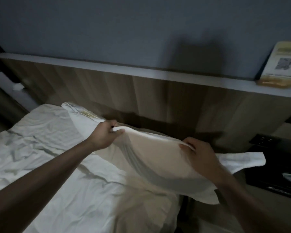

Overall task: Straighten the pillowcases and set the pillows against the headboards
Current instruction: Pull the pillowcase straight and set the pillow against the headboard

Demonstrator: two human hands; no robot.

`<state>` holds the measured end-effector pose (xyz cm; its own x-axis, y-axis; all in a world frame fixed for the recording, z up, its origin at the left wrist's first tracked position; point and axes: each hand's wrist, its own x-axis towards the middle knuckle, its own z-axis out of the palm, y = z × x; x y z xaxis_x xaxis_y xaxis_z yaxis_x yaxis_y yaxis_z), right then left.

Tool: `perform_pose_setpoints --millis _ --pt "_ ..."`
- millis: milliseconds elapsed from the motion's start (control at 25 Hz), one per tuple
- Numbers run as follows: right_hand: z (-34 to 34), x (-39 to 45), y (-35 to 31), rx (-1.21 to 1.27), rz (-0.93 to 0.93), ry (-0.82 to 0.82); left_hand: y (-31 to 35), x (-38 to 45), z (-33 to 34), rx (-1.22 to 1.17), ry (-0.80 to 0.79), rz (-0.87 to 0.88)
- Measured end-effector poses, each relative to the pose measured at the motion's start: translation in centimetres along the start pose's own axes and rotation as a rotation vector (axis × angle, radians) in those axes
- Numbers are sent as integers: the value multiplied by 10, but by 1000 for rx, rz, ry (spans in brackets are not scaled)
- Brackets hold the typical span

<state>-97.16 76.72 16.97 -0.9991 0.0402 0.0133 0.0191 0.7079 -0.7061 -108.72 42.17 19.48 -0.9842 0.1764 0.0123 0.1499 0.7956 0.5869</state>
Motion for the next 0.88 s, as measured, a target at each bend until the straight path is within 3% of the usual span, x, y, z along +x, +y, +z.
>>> perform_pose_setpoints --millis 120,240,480,720,880 --pt "18 13 34 -122 -53 101 -6 42 53 -123 85 1" --pt "28 38 61 -239 -98 290 -14 85 83 -149 192 133" --pt "89 72 82 -410 -9 496 -64 126 121 -125 279 352" --pt "59 91 43 -358 34 660 -40 161 81 -170 379 539" --pt "25 132 10 -407 -84 778 -23 197 55 -259 499 475"
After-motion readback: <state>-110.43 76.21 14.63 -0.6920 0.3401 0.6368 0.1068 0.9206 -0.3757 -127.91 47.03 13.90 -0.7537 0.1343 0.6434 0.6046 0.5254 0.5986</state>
